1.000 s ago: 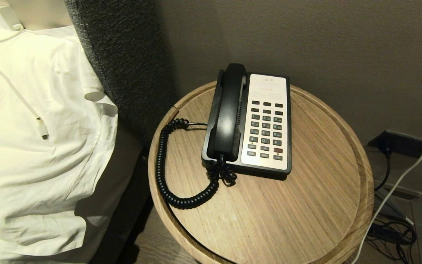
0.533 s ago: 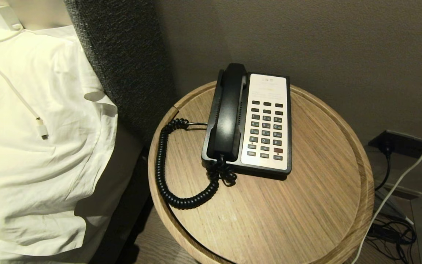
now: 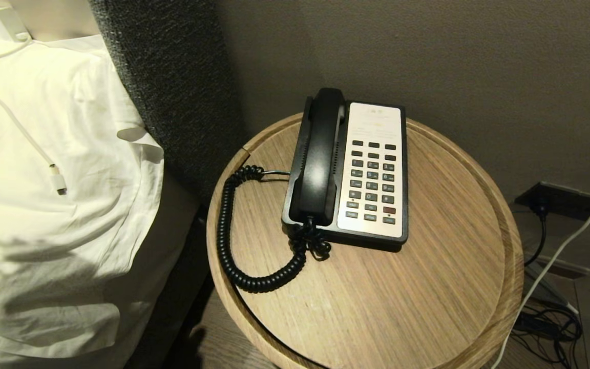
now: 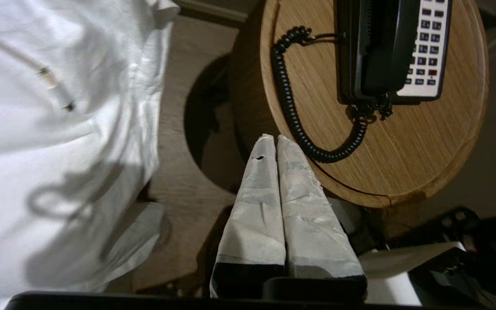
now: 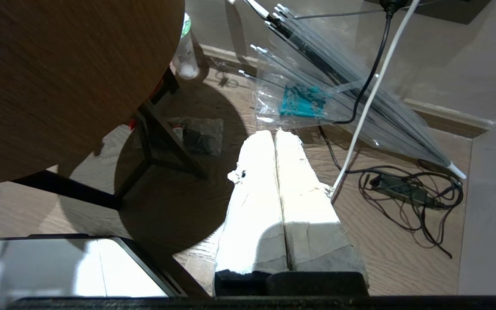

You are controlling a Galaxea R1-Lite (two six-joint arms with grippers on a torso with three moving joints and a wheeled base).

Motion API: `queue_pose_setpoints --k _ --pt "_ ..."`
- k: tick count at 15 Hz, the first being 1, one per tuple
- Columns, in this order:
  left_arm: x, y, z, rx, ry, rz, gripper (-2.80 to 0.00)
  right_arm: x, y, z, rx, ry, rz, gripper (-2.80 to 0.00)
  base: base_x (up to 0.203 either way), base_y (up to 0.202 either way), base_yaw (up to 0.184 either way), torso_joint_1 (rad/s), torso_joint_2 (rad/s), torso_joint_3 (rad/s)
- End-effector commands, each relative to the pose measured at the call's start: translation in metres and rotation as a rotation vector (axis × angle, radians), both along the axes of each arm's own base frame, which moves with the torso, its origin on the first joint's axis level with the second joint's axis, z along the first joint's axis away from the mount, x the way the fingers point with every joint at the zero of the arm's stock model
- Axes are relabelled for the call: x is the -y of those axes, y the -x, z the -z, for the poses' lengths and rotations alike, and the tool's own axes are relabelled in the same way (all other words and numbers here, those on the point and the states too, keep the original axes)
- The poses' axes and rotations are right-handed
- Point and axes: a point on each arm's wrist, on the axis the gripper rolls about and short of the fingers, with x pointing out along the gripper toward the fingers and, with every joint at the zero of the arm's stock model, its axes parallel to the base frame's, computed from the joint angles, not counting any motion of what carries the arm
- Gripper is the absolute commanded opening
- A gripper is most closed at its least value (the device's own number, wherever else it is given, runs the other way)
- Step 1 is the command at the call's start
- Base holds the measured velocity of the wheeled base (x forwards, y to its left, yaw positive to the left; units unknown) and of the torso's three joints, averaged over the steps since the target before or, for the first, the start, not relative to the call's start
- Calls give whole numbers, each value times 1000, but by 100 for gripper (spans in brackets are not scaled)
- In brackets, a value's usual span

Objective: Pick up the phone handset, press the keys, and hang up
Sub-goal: Pick up the desk phone handset

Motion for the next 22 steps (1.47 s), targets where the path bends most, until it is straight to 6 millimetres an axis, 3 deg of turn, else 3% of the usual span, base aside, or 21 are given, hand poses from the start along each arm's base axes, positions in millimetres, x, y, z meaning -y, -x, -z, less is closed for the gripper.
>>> queue_pose_setpoints --k 1,6,9,12,16,22 --pt "27 -58 -6 -105 -53 68 -280 0 0 0 1 1 0 -280 0 0 0 0 0 0" --pt "104 -111 1 -78 -219 12 -280 0 0 0 1 1 0 -280 0 0 0 0 0 0" --pt "132 -133 6 -8 -233 -61 -280 0 0 0 1 1 0 -280 0 0 0 0 0 0" --pt "146 -132 9 2 -234 -31 -280 0 0 0 1 1 0 -280 0 0 0 0 0 0" --pt "150 -125 5 17 -217 -6 -280 0 0 0 1 1 0 -280 0 0 0 0 0 0" --pt "187 -101 7 36 -178 149 -280 0 0 0 1 1 0 -280 0 0 0 0 0 0"
